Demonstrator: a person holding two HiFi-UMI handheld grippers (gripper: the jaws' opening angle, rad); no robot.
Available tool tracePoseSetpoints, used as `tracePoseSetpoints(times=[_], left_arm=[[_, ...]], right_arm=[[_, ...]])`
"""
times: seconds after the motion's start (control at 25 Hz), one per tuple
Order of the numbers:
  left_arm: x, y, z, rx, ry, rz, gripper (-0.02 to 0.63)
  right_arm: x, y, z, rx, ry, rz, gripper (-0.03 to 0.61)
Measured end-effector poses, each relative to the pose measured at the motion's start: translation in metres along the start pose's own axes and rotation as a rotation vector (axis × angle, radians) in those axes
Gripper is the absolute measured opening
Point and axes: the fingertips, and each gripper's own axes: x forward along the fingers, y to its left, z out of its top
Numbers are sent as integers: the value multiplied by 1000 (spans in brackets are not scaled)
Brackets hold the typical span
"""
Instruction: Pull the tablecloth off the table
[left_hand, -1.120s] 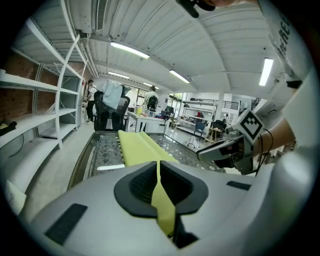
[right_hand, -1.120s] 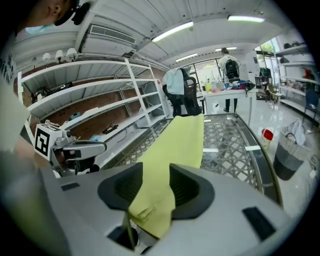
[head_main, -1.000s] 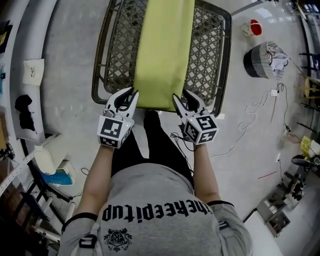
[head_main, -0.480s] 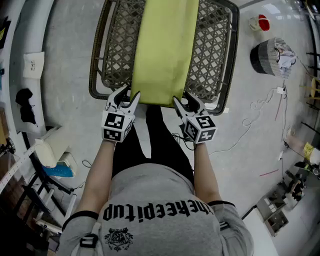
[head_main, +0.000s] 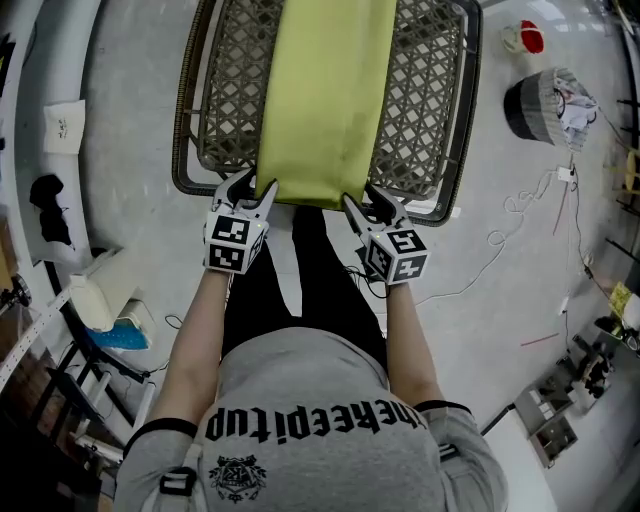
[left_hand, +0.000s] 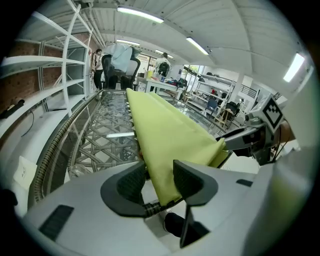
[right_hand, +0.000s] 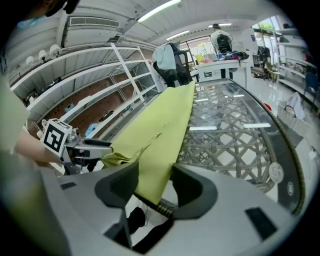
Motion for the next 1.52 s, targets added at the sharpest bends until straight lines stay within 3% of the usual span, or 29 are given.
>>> tracePoseSetpoints(times=[0.28, 0.52, 0.68, 0.88, 1.2, 1.52], left_arm=[[3, -2, -1, 8, 13, 1, 179], [1, -11, 3, 83, 51, -15, 90], [-7, -12, 4, 78, 81, -41, 42], [-29, -24, -4, 162, 114, -97, 38], [-84, -42, -32, 209, 155, -200, 37], [-109, -40, -11, 239, 107, -279, 37]], right_arm=[[6, 1, -6, -2, 11, -5, 190], [5, 4, 3, -32, -4, -10, 34], [-2, 12, 3, -19, -15, -4, 29], [-21, 31, -2, -31, -18, 10, 28], [-59, 78, -23, -20, -21, 38, 28], [-73, 95, 3, 0, -145, -20, 28]])
